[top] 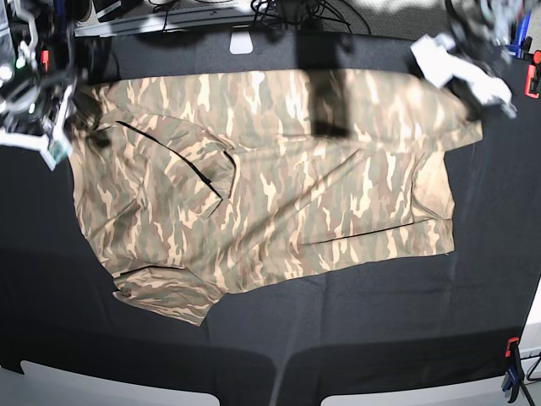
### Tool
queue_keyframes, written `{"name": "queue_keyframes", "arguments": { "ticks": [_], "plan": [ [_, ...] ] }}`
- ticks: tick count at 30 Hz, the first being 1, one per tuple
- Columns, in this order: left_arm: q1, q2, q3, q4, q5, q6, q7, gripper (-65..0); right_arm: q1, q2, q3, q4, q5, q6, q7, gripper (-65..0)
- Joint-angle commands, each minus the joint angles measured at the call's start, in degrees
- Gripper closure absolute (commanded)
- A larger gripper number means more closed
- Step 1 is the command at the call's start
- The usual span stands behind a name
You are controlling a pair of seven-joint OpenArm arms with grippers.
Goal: Layout the t-shirt on the table in an organized manner, then fold the t-shirt properly
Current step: 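Lift the shirt edge with both grippers and pull it away from the hem, then lower both grippers onto the shirt and press the fabric flat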
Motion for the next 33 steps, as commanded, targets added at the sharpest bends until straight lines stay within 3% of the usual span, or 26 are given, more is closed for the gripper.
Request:
{"name": "queue_keyframes", "arguments": {
  "ticks": [1, 4, 9, 11, 15, 18, 20, 25, 31, 33],
  "plan": [
    [-2.40, -1.16, -0.37, 0.90, 1.11, 2.12, 0.50, -27.7, 1.46, 0.87, 0.59, 0.79, -0.79, -1.70, 0.74, -27.1],
    [-9.40, -1.11, -0.37, 0.90, -1.05, 3.76, -0.59, -27.7, 4.50, -0.85, 0.59, 0.79, -0.72, -2.54, 0.70, -27.1],
    [-16.85, -1.16, -0.37, 0.90, -14.32, 1.40, 0.83, -27.7, 5.92, -3.89, 0.59, 0.79, -0.11, -1.64, 0.72, -27.0],
    [-17.14, -1.14, -0.35, 0.90, -16.70, 1.38, 1.20, -27.7, 5.49, -4.94, 0.57, 0.76, 2.95, 2.93, -0.55, -26.9],
    [-14.62, -0.46, -0.35, 0.90, -17.84, 1.40, 0.90, -27.7, 1.84, -8.31, 0.39, 0.76, 8.37, 16.26, -0.79, -26.9],
    [-12.57, 1.66, -0.35, 0.90, -17.88, 1.79, 0.68, -27.7, -1.38, -11.39, 0.09, 0.76, 7.98, 20.98, 1.60, -26.9],
    [-11.76, 3.67, -0.35, 0.90, -17.90, 2.54, 0.04, -27.7, -2.47, -13.16, 0.11, 0.76, 7.91, 20.37, 2.29, -26.9],
    [-11.50, 9.11, -0.35, 0.90, -20.96, 3.56, -0.76, -27.7, -2.45, -17.18, 0.11, 0.72, 3.32, 9.66, 2.21, -26.9],
    [-9.49, 13.68, -0.35, 0.92, -23.43, 3.54, -2.36, -27.7, -2.40, -20.06, 0.11, -1.14, -0.20, 8.87, 2.80, -26.9],
    [-8.61, 14.49, -0.35, 0.92, -23.39, 3.54, -3.32, -27.7, -2.03, -20.26, 0.13, -2.67, -0.13, 4.81, 3.58, -26.9]
  ]
}}
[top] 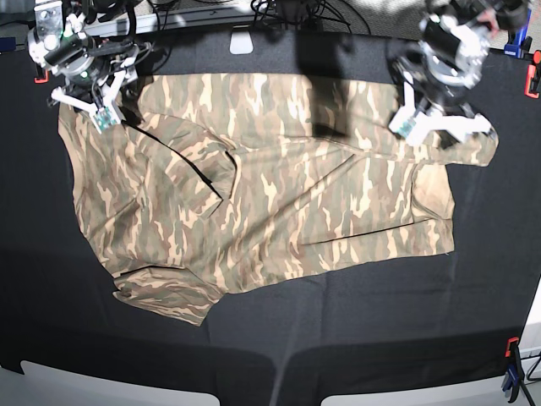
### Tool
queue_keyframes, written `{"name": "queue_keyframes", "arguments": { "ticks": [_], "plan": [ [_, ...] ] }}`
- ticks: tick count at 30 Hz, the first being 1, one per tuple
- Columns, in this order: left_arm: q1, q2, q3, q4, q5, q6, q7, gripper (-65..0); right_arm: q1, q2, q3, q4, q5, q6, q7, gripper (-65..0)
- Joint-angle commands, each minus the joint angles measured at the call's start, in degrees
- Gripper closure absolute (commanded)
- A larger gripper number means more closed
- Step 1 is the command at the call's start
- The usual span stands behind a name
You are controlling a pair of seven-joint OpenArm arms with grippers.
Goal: Layout the t-shirt on the table in an organized manner, then fold the t-shirt properly
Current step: 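Lower both grippers onto the shirt and press the fabric flat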
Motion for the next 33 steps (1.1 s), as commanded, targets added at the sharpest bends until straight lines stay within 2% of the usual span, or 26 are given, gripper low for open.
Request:
{"name": "queue_keyframes", "arguments": {
  "ticks": [1, 4, 7, 11, 14, 16, 17, 19, 21, 23, 25, 28, 33],
  "plan": [
    [0.17, -0.44, -0.35, 1.03, 1.11, 0.48, -1.53, -27.7, 0.68, 0.59, 0.48, 0.37, 0.26, -1.49, 1.22, -26.9],
    [0.46, -0.39, -0.35, 2.38, 1.79, 0.50, -1.66, -27.7, 3.58, -0.04, 0.48, 0.33, 4.81, -1.70, 1.49, -26.9],
    [0.46, -0.37, -0.35, 4.70, 2.03, 0.50, -0.76, -27.7, 8.37, -0.81, 0.48, 0.33, 9.31, 1.88, 1.44, -26.9],
    [0.57, -0.63, -0.35, 6.36, 2.12, 0.46, 5.22, -27.7, 13.51, -2.19, 0.48, 0.33, 12.74, 5.44, 0.83, -26.9],
    [1.31, -0.94, -0.35, 6.36, 2.25, 0.46, 4.44, -27.7, 15.08, -3.30, 0.48, 0.31, 12.66, 9.84, -1.29, -26.9],
    [1.66, -0.96, -0.35, 6.36, 1.86, 0.48, 4.37, -27.7, 14.78, -3.43, 0.48, 0.31, 12.24, 14.67, -6.05, -26.9],
    [2.10, -0.98, -0.35, 6.36, 1.90, 0.46, 4.28, -27.7, 14.29, -3.43, 0.48, 0.31, 11.32, 16.09, -8.74, -26.9],
    [3.06, -0.98, -0.35, 6.36, 1.49, 0.48, 2.60, -27.7, 12.63, -3.37, 0.61, 0.31, 7.56, 16.57, -10.05, -26.9],
    [4.07, -0.98, -0.35, 6.36, -0.96, 0.46, -0.50, -27.7, 10.51, -3.26, 1.16, 0.31, 5.49, 16.50, -7.58, -26.9],
    [4.46, -0.94, -0.35, 6.36, -3.93, 0.42, -3.48, -27.7, 9.20, -3.30, 1.79, 0.31, 5.35, 15.02, -3.58, -26.9],
    [3.96, -0.85, -0.37, 6.36, -4.09, 0.26, -4.42, -27.7, 9.31, -3.30, 1.77, 0.31, 7.78, 12.72, -1.25, -26.9],
    [1.22, -0.85, -0.37, 6.36, -1.31, 0.35, -4.09, -27.7, 10.97, -3.30, 1.77, 0.31, 13.68, 12.66, -1.64, -26.9],
    [-5.97, -0.81, -0.39, 6.36, -1.18, 0.44, -4.33, -27.7, 13.68, -3.45, 1.77, 0.31, 17.03, 12.63, -1.70, -26.9]
  ]
}}
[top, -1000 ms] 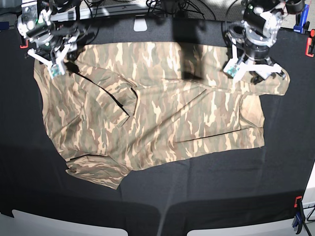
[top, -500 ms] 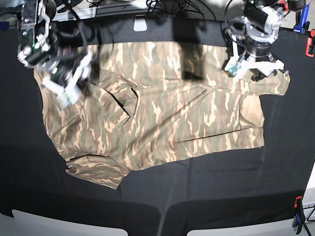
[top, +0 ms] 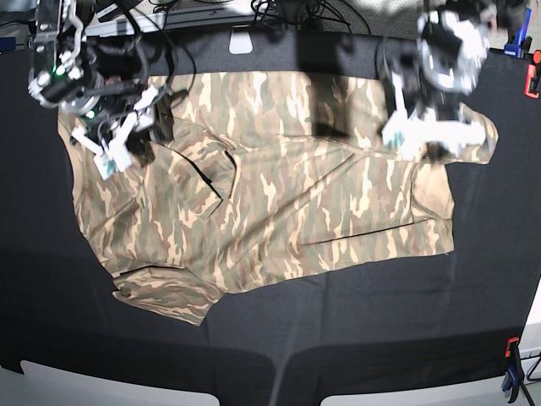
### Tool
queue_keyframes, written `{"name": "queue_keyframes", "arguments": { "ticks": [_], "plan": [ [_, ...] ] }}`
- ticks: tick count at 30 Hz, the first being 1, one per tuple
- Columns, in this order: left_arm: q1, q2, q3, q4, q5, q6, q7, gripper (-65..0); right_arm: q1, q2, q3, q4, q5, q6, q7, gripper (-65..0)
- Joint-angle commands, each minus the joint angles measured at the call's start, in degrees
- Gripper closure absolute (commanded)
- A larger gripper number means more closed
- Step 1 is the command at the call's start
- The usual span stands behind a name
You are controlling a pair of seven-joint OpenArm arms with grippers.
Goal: Layout the t-shirt on the table in an organized manner, then fold the t-shirt properly
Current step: 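Lower both grippers onto the shirt and press the fabric flat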
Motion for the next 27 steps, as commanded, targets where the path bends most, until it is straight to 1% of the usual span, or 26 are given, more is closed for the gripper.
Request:
{"name": "queue_keyframes", "arguments": {
  "ticks": [1, 4, 6, 9, 13, 15, 18, 20, 22, 25, 27],
  "plan": [
    [-2.14, -0.63, -0.37, 1.09, 0.57, 0.66, -1.22, -27.7, 1.05, 0.61, 0.42, 0.96, 1.62, 0.04, 1.31, -26.9],
    [-5.66, 0.31, -0.39, 1.09, -2.08, 0.02, -1.33, -27.7, 2.89, 0.57, 0.35, 0.96, 2.14, 0.02, 2.08, -26.9],
    [-6.60, 1.51, -0.37, 1.07, -3.72, -1.14, -1.60, -27.7, 4.33, -0.24, 0.37, 0.96, 2.03, -0.07, 2.12, -26.9],
    [-6.67, 2.89, -0.39, 0.96, -5.35, -1.29, -4.31, -27.7, 6.86, -3.13, 0.37, 0.79, 1.88, 0.00, 2.14, -26.9],
    [-7.34, 3.28, -0.39, -2.12, -5.75, -1.27, -5.16, -27.7, 10.82, -8.00, -0.59, -0.90, 1.55, 0.04, 2.10, -26.9],
    [-7.69, 3.28, -0.39, -4.94, -5.81, -1.25, -4.74, -27.7, 13.00, -10.54, -2.27, -3.39, -1.29, 0.04, 2.27, -26.9],
    [-7.61, 3.28, -0.37, -7.82, -7.21, -1.25, -3.37, -27.7, 16.13, -13.70, -5.03, -8.66, -9.46, 0.02, 3.67, -26.9],
    [-7.61, 3.28, -0.37, -8.59, -7.65, -1.25, -2.34, -27.7, 17.84, -15.28, -6.56, -11.63, -12.44, 0.00, 3.30, -26.9],
    [-7.61, 3.28, -0.37, -8.72, -7.63, -1.25, -2.36, -27.7, 18.60, -16.09, -8.09, -13.07, -14.40, 0.00, 1.92, -26.9],
    [-7.63, 3.28, -0.37, -8.70, -7.63, -1.27, -2.40, -27.7, 18.86, -16.20, -9.62, -13.03, -18.49, 0.00, 1.57, -26.5],
    [-7.63, 3.28, -0.37, -8.70, -7.61, -1.27, -2.45, -27.7, 18.86, -16.15, -9.66, -13.00, -21.14, 0.00, 1.57, -21.9]
  ]
}}
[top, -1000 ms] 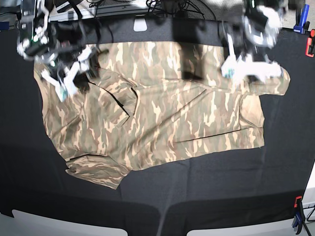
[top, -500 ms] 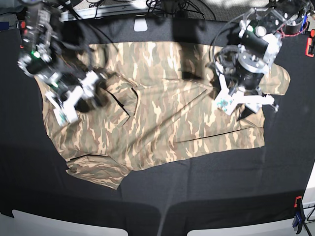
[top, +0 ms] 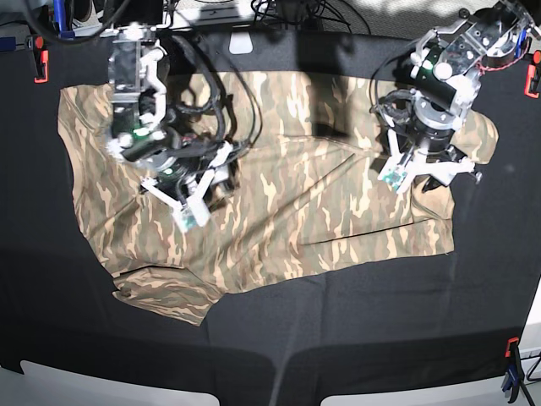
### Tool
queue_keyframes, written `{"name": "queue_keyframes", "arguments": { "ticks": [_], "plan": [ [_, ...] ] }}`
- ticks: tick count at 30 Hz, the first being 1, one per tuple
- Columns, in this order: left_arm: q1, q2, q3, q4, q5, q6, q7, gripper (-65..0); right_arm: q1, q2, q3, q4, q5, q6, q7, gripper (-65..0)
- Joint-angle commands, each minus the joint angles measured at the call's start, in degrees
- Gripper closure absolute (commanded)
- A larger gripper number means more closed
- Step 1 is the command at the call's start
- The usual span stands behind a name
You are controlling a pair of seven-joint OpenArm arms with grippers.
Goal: Layout the t-shirt on the table in an organized manner, then fold the t-shirt properly
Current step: 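Lower both grippers onto the shirt and press the fabric flat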
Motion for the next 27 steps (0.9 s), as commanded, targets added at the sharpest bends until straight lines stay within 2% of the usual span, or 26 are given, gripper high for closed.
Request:
{"name": "queue_keyframes", "arguments": {
  "ticks": [1, 5, 7, 12, 16, 19, 25, 27],
  "plan": [
    [-0.61, -0.50, -0.42, 0.76, 1.05, 0.42, -1.11, -27.7, 0.98, 0.44, 0.17, 1.03, 0.04, 0.20, 0.98, -19.0],
    [-0.61, -0.50, -0.42, 0.76, 1.05, 0.42, -1.44, -27.7, 0.98, 1.18, 0.17, 1.46, 0.09, 0.20, 0.07, -9.8],
    [-0.61, -0.50, -0.42, 0.76, 1.05, 0.42, -1.44, -27.7, 0.98, 1.25, 0.17, 2.40, 0.07, 0.22, 0.28, 0.0],
    [-0.61, -0.50, -0.42, 0.76, 1.07, 0.39, -1.51, -27.7, 1.55, 1.25, 0.17, 6.69, -0.15, 0.22, 3.56, 0.0],
    [-0.61, -0.50, -0.42, 0.76, 1.07, 0.39, -1.46, -27.7, 3.87, 1.68, 0.17, 6.88, -0.48, 0.20, 2.03, 0.0],
    [-0.61, -0.50, -0.42, 0.76, 1.07, 0.39, -1.46, -27.7, 4.72, 3.50, 0.17, 6.88, -0.37, 0.20, 2.10, 0.0],
    [-0.61, -0.50, -0.42, 0.76, 1.09, 0.39, -1.49, -27.7, 5.07, 9.70, 0.48, 6.88, -0.39, 0.17, 1.16, 0.0],
    [-0.61, -0.48, -0.42, 0.76, 1.09, 0.39, -1.51, -27.7, 5.09, 10.84, 1.57, 6.88, -0.35, 0.17, 1.33, 0.0]
  ]
}}
